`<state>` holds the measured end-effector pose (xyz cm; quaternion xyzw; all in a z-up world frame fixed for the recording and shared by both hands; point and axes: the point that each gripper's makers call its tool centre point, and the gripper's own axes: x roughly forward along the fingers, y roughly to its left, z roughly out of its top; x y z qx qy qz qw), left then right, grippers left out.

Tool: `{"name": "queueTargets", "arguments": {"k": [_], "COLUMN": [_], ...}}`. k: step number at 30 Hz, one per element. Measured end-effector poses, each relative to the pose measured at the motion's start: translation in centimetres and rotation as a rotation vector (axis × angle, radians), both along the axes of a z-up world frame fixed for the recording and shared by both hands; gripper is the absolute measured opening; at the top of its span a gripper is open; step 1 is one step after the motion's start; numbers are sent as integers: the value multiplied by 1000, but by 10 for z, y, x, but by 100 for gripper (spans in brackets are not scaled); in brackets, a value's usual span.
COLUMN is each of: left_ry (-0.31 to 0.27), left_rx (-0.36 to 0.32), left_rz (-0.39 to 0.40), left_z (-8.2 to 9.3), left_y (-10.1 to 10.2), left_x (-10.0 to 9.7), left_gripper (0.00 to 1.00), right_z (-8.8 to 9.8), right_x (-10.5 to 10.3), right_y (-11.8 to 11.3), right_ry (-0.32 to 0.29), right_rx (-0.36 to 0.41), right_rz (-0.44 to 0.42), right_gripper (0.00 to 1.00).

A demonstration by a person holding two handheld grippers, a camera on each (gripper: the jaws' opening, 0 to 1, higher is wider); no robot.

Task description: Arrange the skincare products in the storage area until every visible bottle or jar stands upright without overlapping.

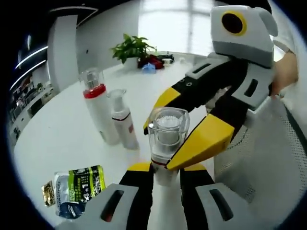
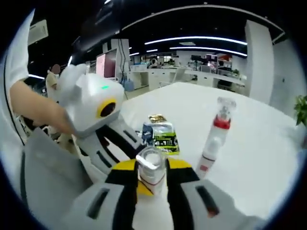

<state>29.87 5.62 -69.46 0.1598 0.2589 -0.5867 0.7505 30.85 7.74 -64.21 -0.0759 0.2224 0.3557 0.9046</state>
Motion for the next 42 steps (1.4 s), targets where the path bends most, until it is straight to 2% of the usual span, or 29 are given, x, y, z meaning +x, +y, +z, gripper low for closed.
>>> {"name": "queueTargets", "arguments": {"k": [9, 15, 20, 29, 42], "left_ry": [-6, -17, -21, -20, -31], "left_rx": [3, -15, -19, -20, -34], "left_rz": [-21, -26, -39, -55, -64], "left_z": [-13, -11, -11, -8, -5], "left_y": [-2, -4, -6, -7, -19], "left_x": [7, 12, 17, 28, 65], "left_gripper": [18, 18, 18, 18, 18], "right_z": [-11, -11, -10, -11, -15], "right_x": [6, 12, 14, 19, 13], "right_y": [-1, -2, -4, -37, -67], "right_ry": [8, -3, -1, 26, 52], "right_rx": [-10, -4, 9, 45, 34], "right_rz": [-3, -8, -26, -117, -179], "right_gripper": [22, 23, 33, 42, 56]}}
